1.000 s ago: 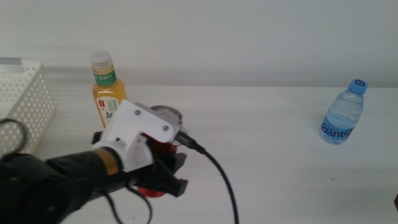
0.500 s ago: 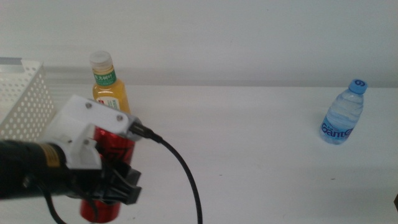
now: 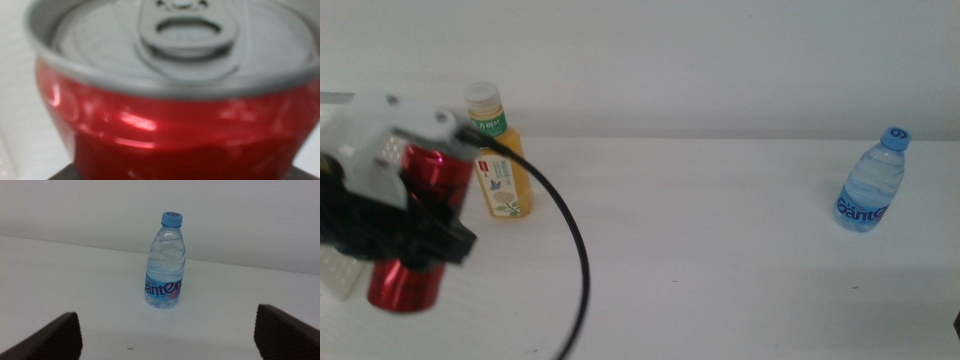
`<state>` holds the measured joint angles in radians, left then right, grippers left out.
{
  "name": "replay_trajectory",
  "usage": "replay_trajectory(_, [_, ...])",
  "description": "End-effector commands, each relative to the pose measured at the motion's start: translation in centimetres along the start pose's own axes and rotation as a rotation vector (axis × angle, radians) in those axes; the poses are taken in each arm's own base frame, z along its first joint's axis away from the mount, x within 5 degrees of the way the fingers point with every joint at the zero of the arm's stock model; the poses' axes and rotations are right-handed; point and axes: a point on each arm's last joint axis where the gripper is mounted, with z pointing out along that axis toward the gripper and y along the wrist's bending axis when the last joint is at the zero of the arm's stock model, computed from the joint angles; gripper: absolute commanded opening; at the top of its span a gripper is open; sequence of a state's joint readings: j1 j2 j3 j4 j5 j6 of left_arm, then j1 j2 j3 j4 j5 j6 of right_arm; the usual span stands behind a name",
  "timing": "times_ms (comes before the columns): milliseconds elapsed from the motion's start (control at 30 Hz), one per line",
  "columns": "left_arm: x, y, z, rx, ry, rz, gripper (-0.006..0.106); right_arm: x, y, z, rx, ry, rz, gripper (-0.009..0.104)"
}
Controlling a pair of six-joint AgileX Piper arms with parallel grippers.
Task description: Use arms to grab the bottles and put them into the dustbin to the left of the table.
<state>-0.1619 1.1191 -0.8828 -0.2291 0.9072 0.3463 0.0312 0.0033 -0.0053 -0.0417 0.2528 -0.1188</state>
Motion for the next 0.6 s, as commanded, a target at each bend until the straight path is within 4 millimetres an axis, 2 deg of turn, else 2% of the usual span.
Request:
replay_trajectory(0, [-1.2,1.3,-0.5,0.015,-0.026,-0.009,-0.002,1.1,0.2,0.1,0.005,-0.008,-0.012,0.092])
replay_trajectory(367, [-4.8,10.7,-0.6,-0.034,0.115,-0.135,-0.002,1.1,0.2,0.1,0.005,-0.008,-0.012,0.092])
replay_trajectory(567, [-7.0,16.2,-0.7,-0.11,0.223,-0.139,-0.002,1.1,0.2,0.1,0.005,-0.008,-0.012,0.092])
